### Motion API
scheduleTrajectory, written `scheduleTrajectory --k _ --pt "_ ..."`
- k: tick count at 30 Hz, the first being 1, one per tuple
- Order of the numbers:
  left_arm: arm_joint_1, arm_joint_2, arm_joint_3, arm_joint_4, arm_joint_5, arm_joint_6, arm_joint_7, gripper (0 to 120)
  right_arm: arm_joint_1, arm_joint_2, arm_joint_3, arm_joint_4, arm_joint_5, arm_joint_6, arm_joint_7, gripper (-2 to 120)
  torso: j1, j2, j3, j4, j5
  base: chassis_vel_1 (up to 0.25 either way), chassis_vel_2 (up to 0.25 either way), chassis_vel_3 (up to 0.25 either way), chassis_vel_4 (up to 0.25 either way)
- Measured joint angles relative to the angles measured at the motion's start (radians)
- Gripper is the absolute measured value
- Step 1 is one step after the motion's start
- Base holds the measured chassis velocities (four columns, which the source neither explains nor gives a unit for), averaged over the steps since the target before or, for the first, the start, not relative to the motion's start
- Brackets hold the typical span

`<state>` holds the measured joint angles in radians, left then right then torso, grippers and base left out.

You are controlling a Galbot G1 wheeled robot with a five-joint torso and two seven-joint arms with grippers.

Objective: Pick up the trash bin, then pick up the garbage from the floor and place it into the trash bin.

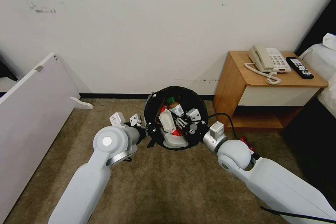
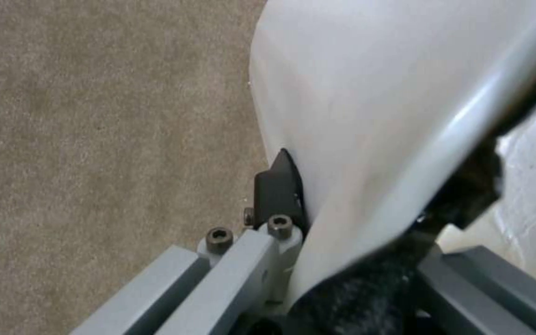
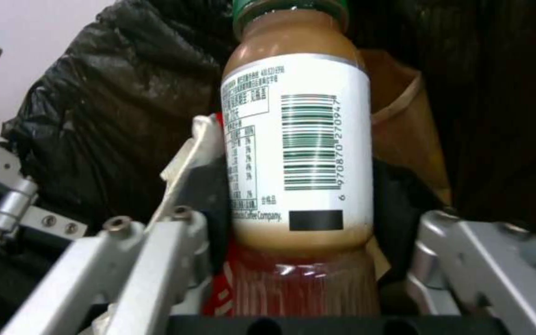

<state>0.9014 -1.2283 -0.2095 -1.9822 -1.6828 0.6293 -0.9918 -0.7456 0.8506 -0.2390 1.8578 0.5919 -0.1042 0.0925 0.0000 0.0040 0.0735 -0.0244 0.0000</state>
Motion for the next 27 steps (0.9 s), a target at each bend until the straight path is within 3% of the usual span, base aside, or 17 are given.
scheduleTrajectory --k 5,13,27 --pt "-0.001 -0.007 -0.003 0.015 0.012 -0.002 0.006 0 0.018 0.000 0.001 0.009 0.004 -0.001 0.008 73 0.000 0.000 0.000 0.0000 0.0000 0.000 0.000 0.000 0.000" --pt "-0.002 -0.017 0.001 0.031 0.030 -0.008 0.007 0 0.025 -0.012 0.005 0.036 0.008 -0.006 0.014 98 0.000 0.000 0.000 0.0000 0.0000 0.000 0.000 0.000 0.000" --pt "-0.016 -0.028 -0.017 0.066 0.044 -0.008 0.027 0 0.023 -0.071 0.048 0.112 0.030 -0.005 0.011 100 0.000 0.000 0.000 0.0000 0.0001 0.000 0.000 0.000 0.000"
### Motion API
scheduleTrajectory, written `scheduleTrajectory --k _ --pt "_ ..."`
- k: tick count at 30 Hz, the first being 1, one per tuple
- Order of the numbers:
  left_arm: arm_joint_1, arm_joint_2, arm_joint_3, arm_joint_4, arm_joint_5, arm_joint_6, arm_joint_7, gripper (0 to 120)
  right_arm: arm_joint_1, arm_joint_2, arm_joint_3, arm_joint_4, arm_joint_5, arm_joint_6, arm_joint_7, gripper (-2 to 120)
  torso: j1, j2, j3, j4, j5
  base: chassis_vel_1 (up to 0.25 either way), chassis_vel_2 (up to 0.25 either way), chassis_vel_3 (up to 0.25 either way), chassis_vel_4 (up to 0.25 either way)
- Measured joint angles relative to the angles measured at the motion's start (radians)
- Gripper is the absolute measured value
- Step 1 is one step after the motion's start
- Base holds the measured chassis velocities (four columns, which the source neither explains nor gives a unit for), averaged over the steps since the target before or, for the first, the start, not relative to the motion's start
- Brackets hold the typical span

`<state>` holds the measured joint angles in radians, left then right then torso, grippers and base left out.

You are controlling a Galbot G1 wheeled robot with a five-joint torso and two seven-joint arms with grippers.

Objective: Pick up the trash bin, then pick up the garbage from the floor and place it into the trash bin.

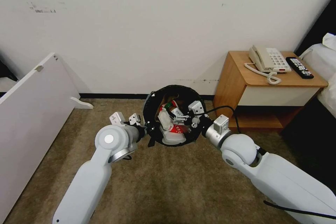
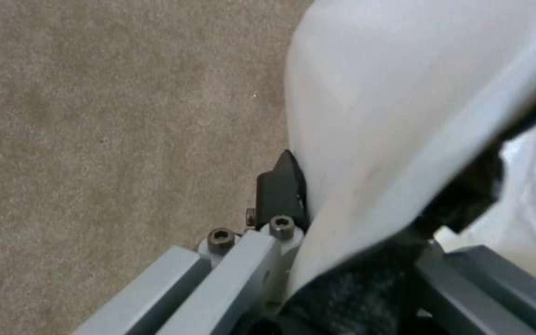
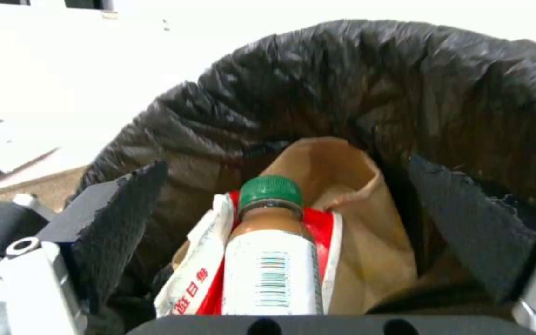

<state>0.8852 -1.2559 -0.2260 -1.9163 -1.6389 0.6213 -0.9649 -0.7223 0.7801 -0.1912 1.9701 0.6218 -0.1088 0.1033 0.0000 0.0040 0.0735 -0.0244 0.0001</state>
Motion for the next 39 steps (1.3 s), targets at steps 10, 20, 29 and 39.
scheduleTrajectory --k 10,20,29,39 --pt "0.009 -0.003 -0.007 0.047 0.056 0.001 -0.006 0 0.007 -0.076 0.066 0.111 0.013 0.030 0.023 100 0.000 0.000 0.000 -0.0004 0.0006 0.000 0.000 0.000 0.000" --pt "0.043 0.039 0.000 -0.003 0.088 0.010 0.036 0 -0.085 -0.148 0.181 0.184 0.003 0.047 0.121 100 0.000 0.000 0.000 0.0001 0.0003 0.000 0.000 0.000 0.000" --pt "0.064 0.042 0.002 -0.038 0.112 0.015 0.046 0 -0.235 -0.187 0.349 0.220 -0.014 0.049 0.138 100 0.000 0.000 0.000 0.0000 0.0001 0.000 0.000 0.000 0.000" --pt "0.066 0.041 -0.013 -0.013 0.143 0.015 0.046 0 -0.271 -0.232 0.405 0.261 0.005 0.048 0.135 100 0.000 0.000 0.000 0.0001 -0.0001 0.000 0.000 0.000 0.000"
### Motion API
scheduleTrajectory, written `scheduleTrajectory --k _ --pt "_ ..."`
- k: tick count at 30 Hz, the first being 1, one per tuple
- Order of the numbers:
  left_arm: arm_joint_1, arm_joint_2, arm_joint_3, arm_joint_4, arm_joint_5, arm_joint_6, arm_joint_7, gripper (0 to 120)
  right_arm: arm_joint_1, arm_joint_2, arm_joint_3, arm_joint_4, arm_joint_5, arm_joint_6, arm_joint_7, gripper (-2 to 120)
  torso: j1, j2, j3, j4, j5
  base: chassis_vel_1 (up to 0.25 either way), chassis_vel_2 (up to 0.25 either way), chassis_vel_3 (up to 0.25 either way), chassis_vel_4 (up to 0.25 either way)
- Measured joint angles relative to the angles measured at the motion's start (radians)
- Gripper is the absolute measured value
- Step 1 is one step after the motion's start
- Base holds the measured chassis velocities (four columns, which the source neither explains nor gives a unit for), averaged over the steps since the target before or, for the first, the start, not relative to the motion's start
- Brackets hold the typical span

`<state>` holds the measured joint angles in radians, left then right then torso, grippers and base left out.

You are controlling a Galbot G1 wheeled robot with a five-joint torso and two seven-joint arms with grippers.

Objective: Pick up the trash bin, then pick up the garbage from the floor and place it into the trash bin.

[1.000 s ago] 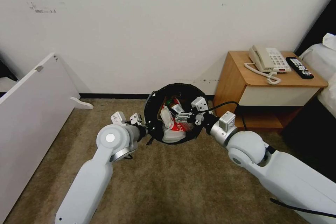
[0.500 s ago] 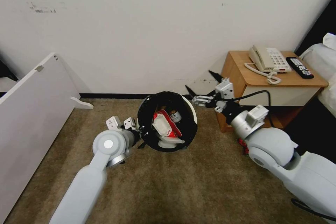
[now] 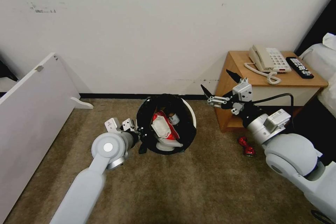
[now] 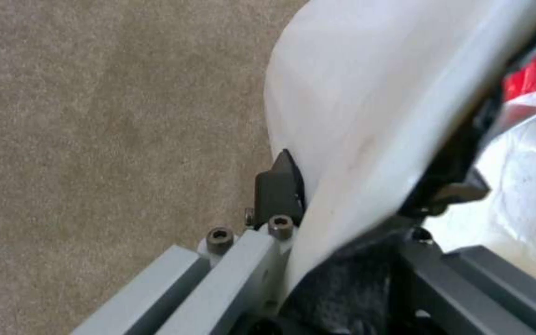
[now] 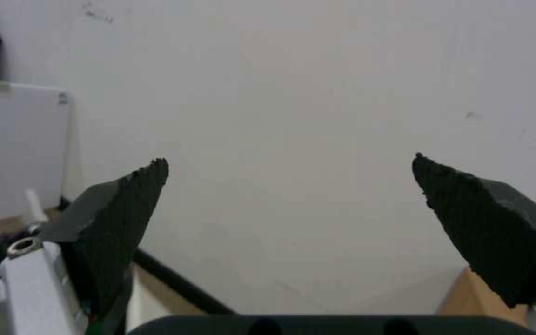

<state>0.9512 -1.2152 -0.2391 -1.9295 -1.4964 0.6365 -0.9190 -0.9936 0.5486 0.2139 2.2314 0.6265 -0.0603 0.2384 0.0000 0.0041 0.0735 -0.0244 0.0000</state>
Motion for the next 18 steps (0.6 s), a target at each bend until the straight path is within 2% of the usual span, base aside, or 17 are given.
scheduleTrajectory --k 5,9,13,18 --pt "-0.006 0.002 -0.003 0.001 -0.007 -0.001 0.001 0 -0.002 -0.019 0.048 0.003 0.026 -0.010 0.023 100 0.000 0.000 0.000 0.0000 0.0000 0.000 0.000 0.000 0.000" --pt "-0.007 0.004 -0.004 -0.005 -0.015 -0.002 0.001 0 -0.054 -0.030 0.125 0.004 0.024 -0.021 0.038 100 0.000 0.000 0.000 0.0000 0.0001 0.000 0.000 0.000 0.000" --pt "-0.004 0.006 0.000 -0.016 -0.023 -0.002 -0.001 0 -0.209 -0.031 0.290 0.005 -0.028 -0.027 0.038 100 0.000 0.000 0.000 0.0001 0.0002 0.000 0.000 0.000 0.000" --pt "-0.003 0.018 0.014 -0.034 -0.037 -0.002 0.000 0 -0.387 0.012 0.473 0.017 -0.077 -0.027 0.024 100 0.000 0.000 0.000 -0.0003 0.0002 0.000 0.000 0.000 0.000"
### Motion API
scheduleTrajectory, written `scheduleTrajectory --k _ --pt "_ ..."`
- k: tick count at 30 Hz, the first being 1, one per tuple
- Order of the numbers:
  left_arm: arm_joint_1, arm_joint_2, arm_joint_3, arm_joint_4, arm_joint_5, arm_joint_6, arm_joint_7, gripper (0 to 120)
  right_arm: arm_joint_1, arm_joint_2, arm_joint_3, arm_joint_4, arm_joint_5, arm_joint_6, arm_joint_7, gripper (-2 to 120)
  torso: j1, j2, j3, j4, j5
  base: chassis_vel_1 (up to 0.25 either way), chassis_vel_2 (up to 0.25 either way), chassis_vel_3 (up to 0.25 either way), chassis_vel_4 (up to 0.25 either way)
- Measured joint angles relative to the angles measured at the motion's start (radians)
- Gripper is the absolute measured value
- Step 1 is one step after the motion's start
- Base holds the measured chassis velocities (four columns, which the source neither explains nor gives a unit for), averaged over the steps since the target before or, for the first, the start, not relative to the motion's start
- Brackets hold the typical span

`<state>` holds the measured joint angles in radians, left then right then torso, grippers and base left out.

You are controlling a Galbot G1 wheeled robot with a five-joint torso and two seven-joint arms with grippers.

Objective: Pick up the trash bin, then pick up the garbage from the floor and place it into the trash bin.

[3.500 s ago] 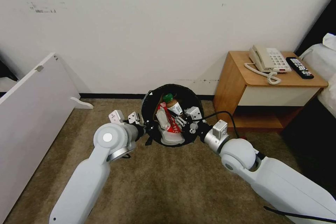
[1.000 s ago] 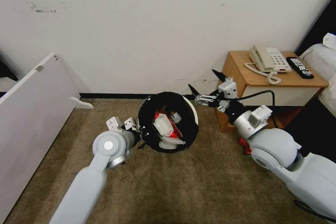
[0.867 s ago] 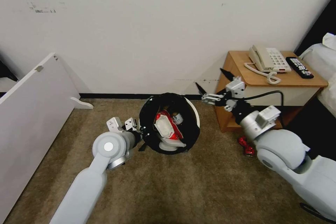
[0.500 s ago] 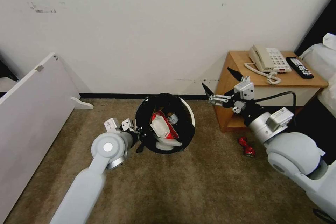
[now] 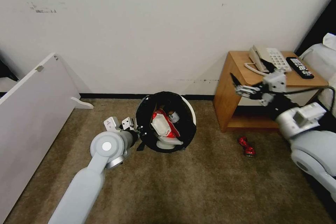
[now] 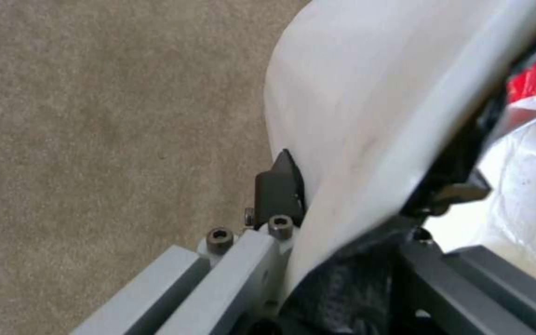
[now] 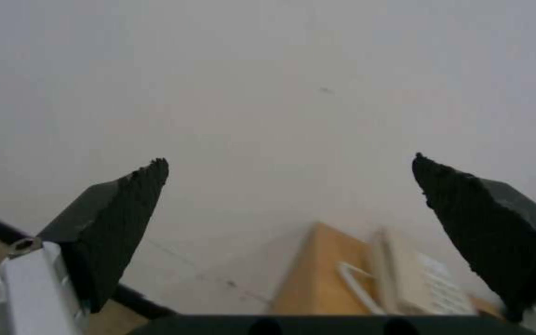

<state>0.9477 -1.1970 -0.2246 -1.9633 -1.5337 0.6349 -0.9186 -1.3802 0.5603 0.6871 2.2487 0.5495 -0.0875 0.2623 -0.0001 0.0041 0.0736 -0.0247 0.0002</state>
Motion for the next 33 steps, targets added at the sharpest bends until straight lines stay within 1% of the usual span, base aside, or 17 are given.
scheduleTrajectory --k 1,3,4,7,8,10,11,14,15,17,21,23,27,29,30,32,33 --pt "0.000 0.000 0.000 0.000 0.000 0.000 0.000 0 0.000 0.000 0.000 0.000 0.000 0.000 0.000 100 0.000 0.000 0.000 0.0000 0.0000 0.000 0.000 0.000 0.000" --pt "0.004 0.013 0.007 -0.017 0.000 0.007 0.013 0 -0.090 0.053 0.112 0.014 -0.037 0.002 -0.017 100 0.000 0.000 0.000 0.0004 -0.0003 0.000 0.000 0.000 0.000" --pt "0.004 0.013 0.007 -0.017 0.000 0.007 0.013 0 -0.090 0.053 0.112 0.014 -0.037 0.002 -0.017 100 0.000 0.000 0.000 0.0004 -0.0003 0.000 0.000 0.000 0.000" --pt "0.007 0.026 0.013 -0.034 0.000 0.012 0.021 0 -0.176 0.133 0.201 0.033 -0.078 0.011 -0.049 100 0.000 0.000 0.000 0.0001 -0.0001 0.000 0.000 0.000 0.000" --pt "0.007 0.026 0.013 -0.034 0.000 0.012 0.021 0 -0.176 0.133 0.201 0.033 -0.078 0.011 -0.049 100 0.000 0.000 0.000 0.0001 -0.0001 0.000 0.000 0.000 0.000" --pt "0.007 0.030 0.015 -0.045 0.001 0.013 0.022 0 -0.227 0.193 0.245 0.048 -0.113 0.021 -0.074 100 0.000 0.000 0.000 0.0003 -0.0002 0.000 0.000 0.000 0.000" --pt "0.007 0.030 0.015 -0.045 0.001 0.013 0.022 0 -0.227 0.193 0.245 0.048 -0.113 0.021 -0.074 100 0.000 0.000 0.000 0.0003 -0.0002 0.000 0.000 0.000 0.000" --pt "0.002 0.032 0.024 -0.067 -0.002 0.013 0.022 0 -0.293 0.275 0.309 0.064 -0.186 0.053 -0.120 100 0.000 0.000 0.000 0.0002 -0.0003 0.000 0.000 0.000 0.000" --pt "0.002 0.032 0.024 -0.067 -0.002 0.013 0.022 0 -0.293 0.275 0.309 0.064 -0.186 0.053 -0.120 100 0.000 0.000 0.000 0.0002 -0.0003 0.000 0.000 0.000 0.000" --pt "-0.001 0.032 0.028 -0.081 -0.004 0.014 0.021 0 -0.326 0.323 0.351 0.074 -0.226 0.081 -0.156 100 0.000 0.000 0.000 0.0000 -0.0002 0.000 0.000 0.000 0.000" --pt "-0.004 0.035 0.029 -0.096 -0.006 0.014 0.018 0 -0.347 0.360 0.382 0.080 -0.256 0.108 -0.179 100 0.000 0.000 0.000 0.0002 -0.0003 0.000 0.000 0.000 0.000" --pt "-0.007 0.041 0.028 -0.111 -0.011 0.014 0.016 0 -0.355 0.398 0.403 0.082 -0.293 0.129 -0.199 100 0.000 0.000 0.000 0.0003 -0.0003 0.000 0.000 0.000 0.000" --pt "-0.010 0.047 0.025 -0.122 -0.013 0.015 0.015 0 -0.361 0.438 0.413 0.089 -0.315 0.138 -0.210 100 0.000 0.000 0.000 0.0003 -0.0003 0.000 0.000 0.000 0.000" --pt "-0.015 0.050 0.020 -0.133 -0.013 0.015 0.014 0 -0.365 0.515 0.425 0.090 -0.359 0.160 -0.224 100 0.000 0.000 0.000 0.0003 -0.0002 0.000 0.000 0.000 0.000" --pt "-0.015 0.050 0.020 -0.133 -0.013 0.015 0.014 0 -0.365 0.515 0.425 0.090 -0.359 0.160 -0.224 100 0.000 0.000 0.000 0.0003 -0.0002 0.000 0.000 0.000 0.000" --pt "-0.016 0.050 0.020 -0.138 -0.013 0.016 0.013 0 -0.365 0.580 0.433 0.086 -0.393 0.183 -0.236 100 0.000 0.000 0.000 0.0002 -0.0004 0.000 0.000 0.000 0.000" --pt "-0.016 0.050 0.020 -0.138 -0.013 0.016 0.013 0 -0.365 0.580 0.433 0.086 -0.393 0.183 -0.236 100 0.000 0.000 0.000 0.0002 -0.0004 0.000 0.000 0.000 0.000"
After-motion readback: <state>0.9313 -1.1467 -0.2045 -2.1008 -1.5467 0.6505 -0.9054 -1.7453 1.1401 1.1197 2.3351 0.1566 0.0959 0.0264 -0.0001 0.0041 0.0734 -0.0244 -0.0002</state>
